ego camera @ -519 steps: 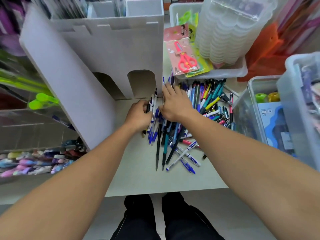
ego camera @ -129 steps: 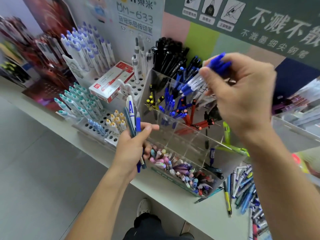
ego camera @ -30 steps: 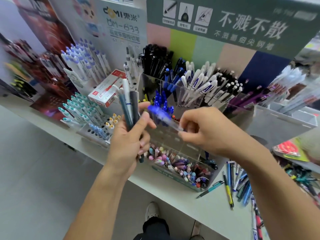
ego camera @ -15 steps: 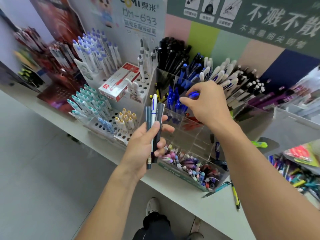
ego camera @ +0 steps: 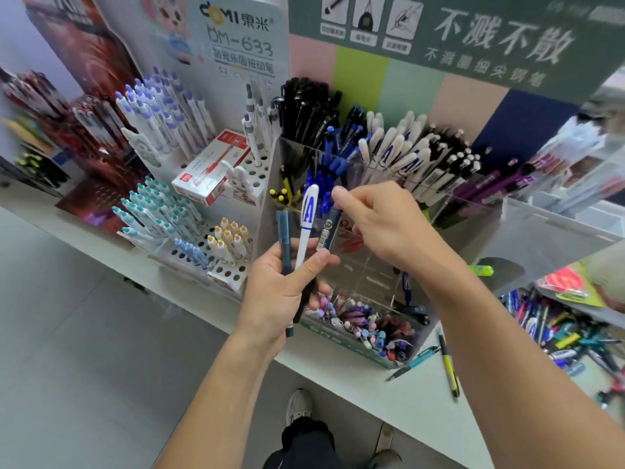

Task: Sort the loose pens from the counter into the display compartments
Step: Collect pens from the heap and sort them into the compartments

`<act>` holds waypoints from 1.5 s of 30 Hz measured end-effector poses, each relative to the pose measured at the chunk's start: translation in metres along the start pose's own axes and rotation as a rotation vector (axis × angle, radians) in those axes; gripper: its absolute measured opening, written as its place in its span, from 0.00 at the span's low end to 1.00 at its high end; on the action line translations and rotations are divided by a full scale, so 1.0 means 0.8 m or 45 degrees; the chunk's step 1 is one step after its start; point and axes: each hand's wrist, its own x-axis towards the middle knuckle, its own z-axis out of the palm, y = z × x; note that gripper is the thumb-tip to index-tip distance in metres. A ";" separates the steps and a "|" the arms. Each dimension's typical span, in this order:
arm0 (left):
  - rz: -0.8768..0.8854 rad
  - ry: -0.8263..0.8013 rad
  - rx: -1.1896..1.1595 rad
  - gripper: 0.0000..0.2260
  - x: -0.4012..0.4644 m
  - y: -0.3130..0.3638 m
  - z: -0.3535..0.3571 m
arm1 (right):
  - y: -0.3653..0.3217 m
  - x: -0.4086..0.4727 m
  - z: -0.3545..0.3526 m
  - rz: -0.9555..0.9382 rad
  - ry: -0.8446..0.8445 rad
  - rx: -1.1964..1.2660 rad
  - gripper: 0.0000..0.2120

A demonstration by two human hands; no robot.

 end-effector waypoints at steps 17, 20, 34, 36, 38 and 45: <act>-0.222 -0.208 0.443 0.15 -0.015 -0.054 0.065 | 0.124 -0.176 -0.084 -0.196 0.604 0.077 0.08; -0.344 -0.309 0.286 0.17 -0.020 -0.054 0.072 | 0.151 -0.172 -0.052 -0.149 0.486 -0.069 0.05; -0.149 -0.439 0.396 0.08 -0.025 -0.068 0.076 | 0.109 -0.156 -0.033 0.268 0.063 0.635 0.08; -0.139 -0.444 0.374 0.08 -0.025 -0.068 0.079 | 0.107 -0.154 -0.036 0.356 0.050 0.783 0.08; -0.135 -0.460 0.364 0.08 -0.026 -0.070 0.079 | 0.107 -0.153 -0.037 0.376 0.068 0.848 0.10; -0.096 -0.296 0.408 0.10 -0.026 -0.075 0.080 | 0.107 -0.164 -0.050 0.263 0.337 1.137 0.09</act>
